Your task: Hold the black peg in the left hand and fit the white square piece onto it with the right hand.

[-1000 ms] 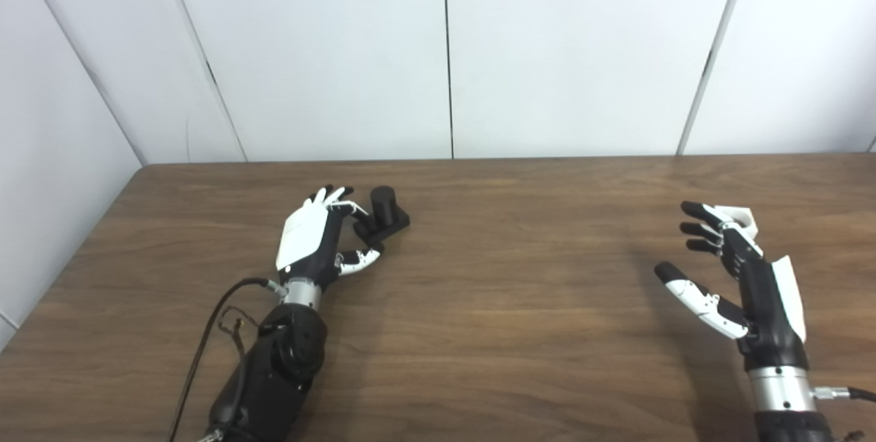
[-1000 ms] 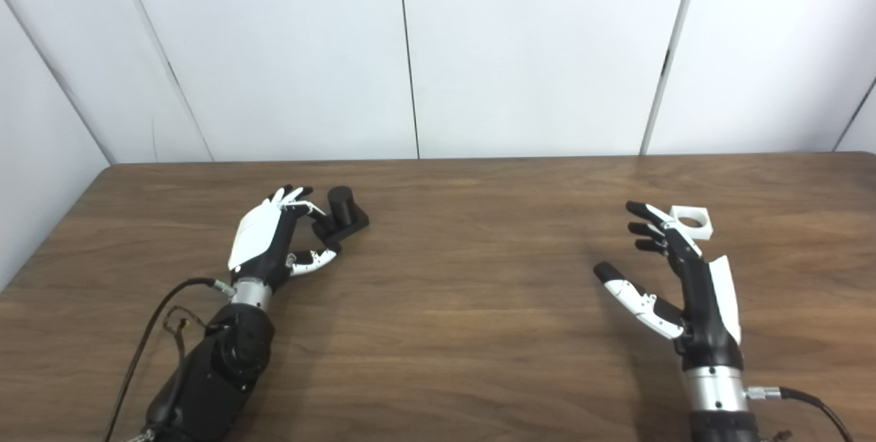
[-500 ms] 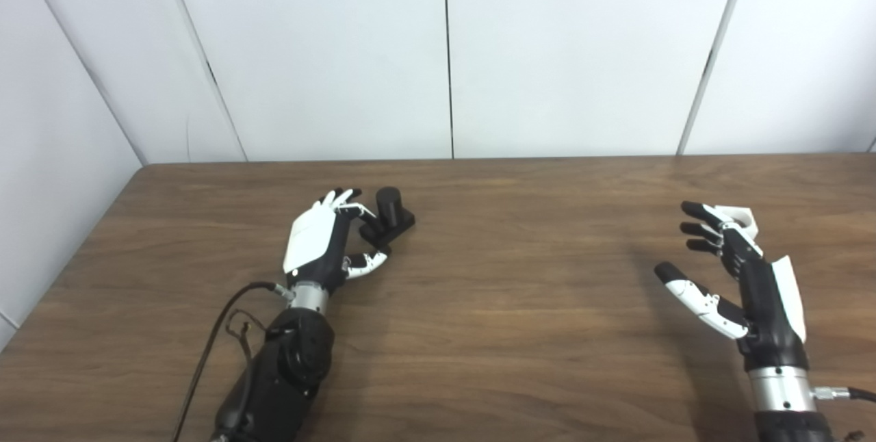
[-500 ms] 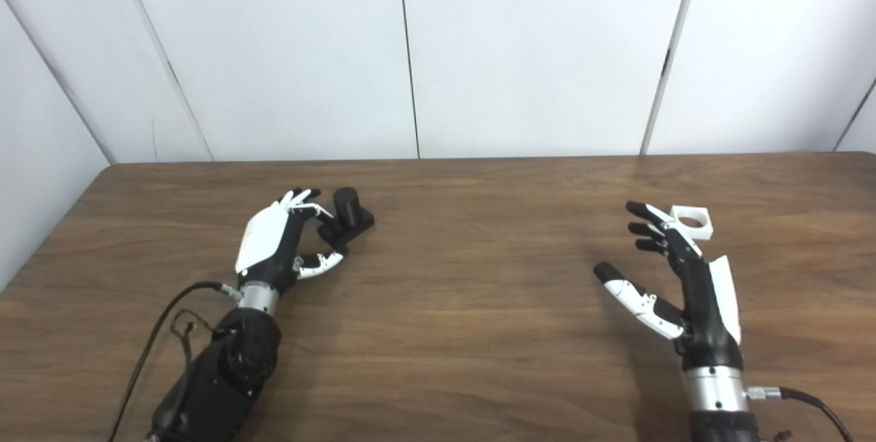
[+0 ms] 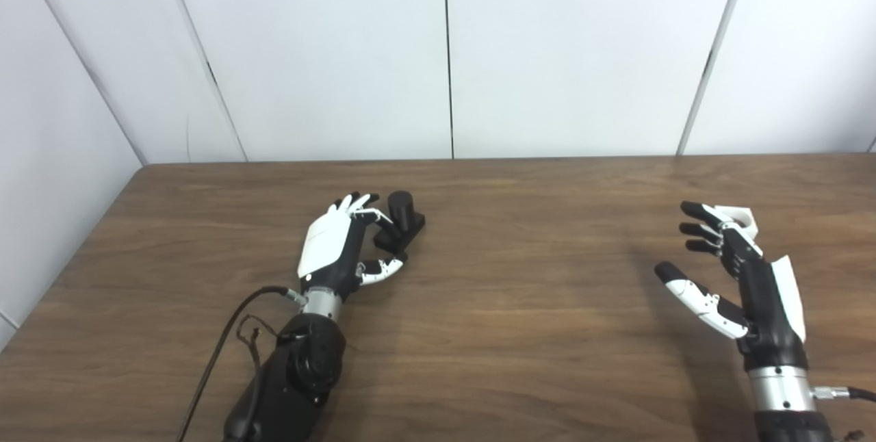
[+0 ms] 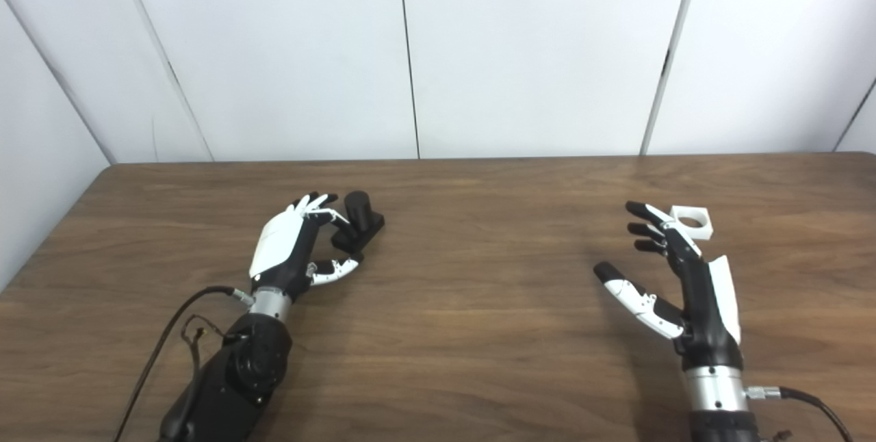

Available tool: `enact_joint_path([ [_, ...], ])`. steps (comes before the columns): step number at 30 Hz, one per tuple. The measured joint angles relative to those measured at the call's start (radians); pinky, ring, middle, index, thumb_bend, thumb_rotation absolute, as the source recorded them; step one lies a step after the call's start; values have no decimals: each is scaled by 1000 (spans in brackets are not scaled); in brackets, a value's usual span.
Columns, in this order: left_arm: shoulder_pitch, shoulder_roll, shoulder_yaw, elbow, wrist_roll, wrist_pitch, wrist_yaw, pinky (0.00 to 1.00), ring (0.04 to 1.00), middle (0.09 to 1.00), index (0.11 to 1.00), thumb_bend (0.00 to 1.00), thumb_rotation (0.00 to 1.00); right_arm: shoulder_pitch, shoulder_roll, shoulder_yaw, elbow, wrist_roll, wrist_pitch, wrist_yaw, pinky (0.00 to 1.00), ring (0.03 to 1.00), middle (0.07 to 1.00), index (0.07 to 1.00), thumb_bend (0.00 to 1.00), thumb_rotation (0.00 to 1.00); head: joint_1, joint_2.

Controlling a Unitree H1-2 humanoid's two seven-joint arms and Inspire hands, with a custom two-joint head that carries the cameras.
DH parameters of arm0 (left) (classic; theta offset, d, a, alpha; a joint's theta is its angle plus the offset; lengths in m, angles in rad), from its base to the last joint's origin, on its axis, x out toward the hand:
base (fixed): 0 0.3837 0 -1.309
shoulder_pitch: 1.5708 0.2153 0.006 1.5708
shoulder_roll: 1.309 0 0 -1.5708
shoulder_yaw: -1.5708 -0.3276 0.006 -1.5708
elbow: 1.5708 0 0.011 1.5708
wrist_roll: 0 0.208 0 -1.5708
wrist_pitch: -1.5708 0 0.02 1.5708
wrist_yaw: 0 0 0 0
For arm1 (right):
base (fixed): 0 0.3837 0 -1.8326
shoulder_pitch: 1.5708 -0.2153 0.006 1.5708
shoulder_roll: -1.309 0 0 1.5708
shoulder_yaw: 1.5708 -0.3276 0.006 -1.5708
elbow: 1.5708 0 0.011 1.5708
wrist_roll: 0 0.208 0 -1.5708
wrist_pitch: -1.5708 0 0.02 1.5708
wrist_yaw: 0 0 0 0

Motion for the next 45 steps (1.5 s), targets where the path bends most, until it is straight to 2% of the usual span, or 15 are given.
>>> enact_joint_path([
  [4,18,-10,-5,-26,1,-2,-7,965,977,911,483,524,57,0,0,0,0,0,0,1,704,767,829,796,601,517,2,2],
  [7,26,-13,-11,-39,1,-5,-11,987,984,915,484,524,57,-1,0,0,0,0,0,2,702,764,828,791,599,511,2,0],
  [21,109,-21,-27,-182,4,5,-94,1000,984,917,484,524,58,-5,0,0,6,0,-2,-1,703,765,829,792,597,511,3,-2],
  [30,183,-13,-47,-298,4,-7,-167,1000,985,920,484,523,62,-5,0,1,6,0,-2,-1,708,767,831,796,599,514,2,-3],
  [45,263,5,-82,-432,-3,-45,-300,1000,998,936,483,524,61,-10,1,1,13,-8,-2,-5,698,765,827,797,598,496,-12,-5],
])
